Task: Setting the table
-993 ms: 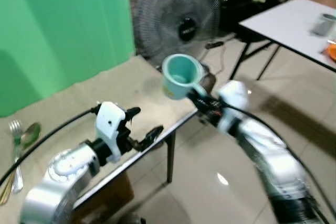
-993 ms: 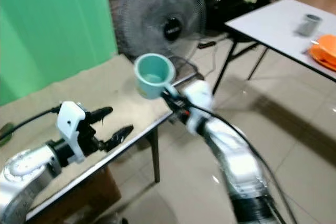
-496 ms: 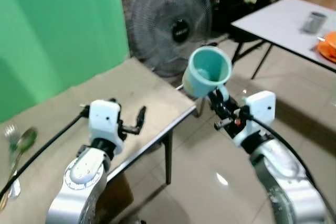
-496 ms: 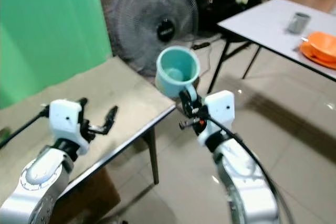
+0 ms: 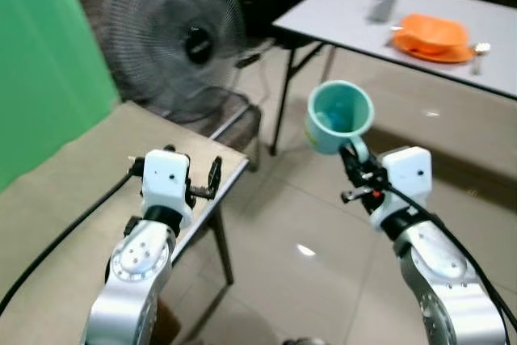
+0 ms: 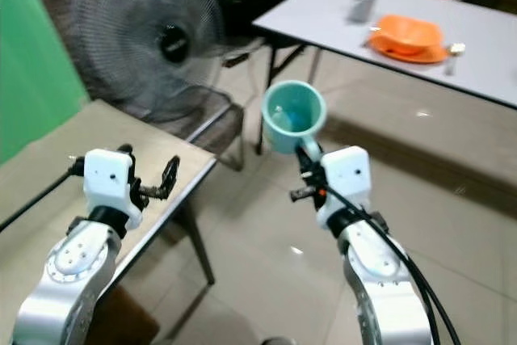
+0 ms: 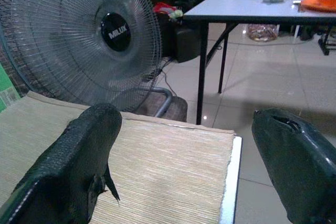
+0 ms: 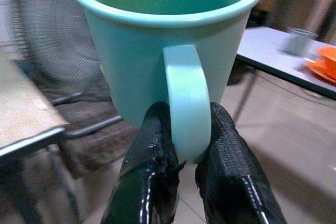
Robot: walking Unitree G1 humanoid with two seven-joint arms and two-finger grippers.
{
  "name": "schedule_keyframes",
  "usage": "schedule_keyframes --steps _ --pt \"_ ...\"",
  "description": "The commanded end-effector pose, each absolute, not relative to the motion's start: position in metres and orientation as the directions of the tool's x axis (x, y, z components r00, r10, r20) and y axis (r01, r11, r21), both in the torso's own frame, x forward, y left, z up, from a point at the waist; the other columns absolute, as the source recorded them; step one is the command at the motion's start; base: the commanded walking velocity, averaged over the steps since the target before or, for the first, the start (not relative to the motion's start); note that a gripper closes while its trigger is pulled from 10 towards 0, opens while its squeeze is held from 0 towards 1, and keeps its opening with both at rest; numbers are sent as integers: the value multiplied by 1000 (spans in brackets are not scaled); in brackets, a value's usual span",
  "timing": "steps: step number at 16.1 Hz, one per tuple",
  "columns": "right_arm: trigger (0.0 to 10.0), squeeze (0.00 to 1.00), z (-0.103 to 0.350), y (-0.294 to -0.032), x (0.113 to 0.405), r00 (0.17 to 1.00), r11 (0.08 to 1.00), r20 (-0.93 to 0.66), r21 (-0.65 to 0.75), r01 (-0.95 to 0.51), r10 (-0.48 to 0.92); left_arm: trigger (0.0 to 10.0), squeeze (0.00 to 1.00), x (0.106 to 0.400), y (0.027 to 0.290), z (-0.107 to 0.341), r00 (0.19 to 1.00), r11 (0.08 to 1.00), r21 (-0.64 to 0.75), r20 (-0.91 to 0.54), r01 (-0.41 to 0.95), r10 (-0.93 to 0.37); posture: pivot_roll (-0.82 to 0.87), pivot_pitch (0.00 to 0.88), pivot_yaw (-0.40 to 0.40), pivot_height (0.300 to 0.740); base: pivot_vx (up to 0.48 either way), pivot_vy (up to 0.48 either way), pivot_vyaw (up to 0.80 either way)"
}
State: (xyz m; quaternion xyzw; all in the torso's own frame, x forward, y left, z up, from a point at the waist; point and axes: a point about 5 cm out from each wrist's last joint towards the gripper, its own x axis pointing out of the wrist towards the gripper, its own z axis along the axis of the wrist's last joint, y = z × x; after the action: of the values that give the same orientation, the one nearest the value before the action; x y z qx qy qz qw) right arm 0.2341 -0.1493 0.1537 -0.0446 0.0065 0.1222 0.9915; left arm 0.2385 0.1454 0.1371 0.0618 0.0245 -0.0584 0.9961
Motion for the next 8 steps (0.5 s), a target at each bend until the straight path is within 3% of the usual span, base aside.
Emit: schedule_keyframes --steps 1,8 --pt "10000 0 149 -156 236 979 977 -39 -65 -201 199 10000 0 237 147 139 995 989 120 -47 91 -86 19 0 1 740 0 0 -800" --pt "10000 0 145 -165 230 989 991 -71 -5 -133 132 10000 0 233 151 139 996 995 68 -44 80 -77 -3 0 18 740 0 0 -798"
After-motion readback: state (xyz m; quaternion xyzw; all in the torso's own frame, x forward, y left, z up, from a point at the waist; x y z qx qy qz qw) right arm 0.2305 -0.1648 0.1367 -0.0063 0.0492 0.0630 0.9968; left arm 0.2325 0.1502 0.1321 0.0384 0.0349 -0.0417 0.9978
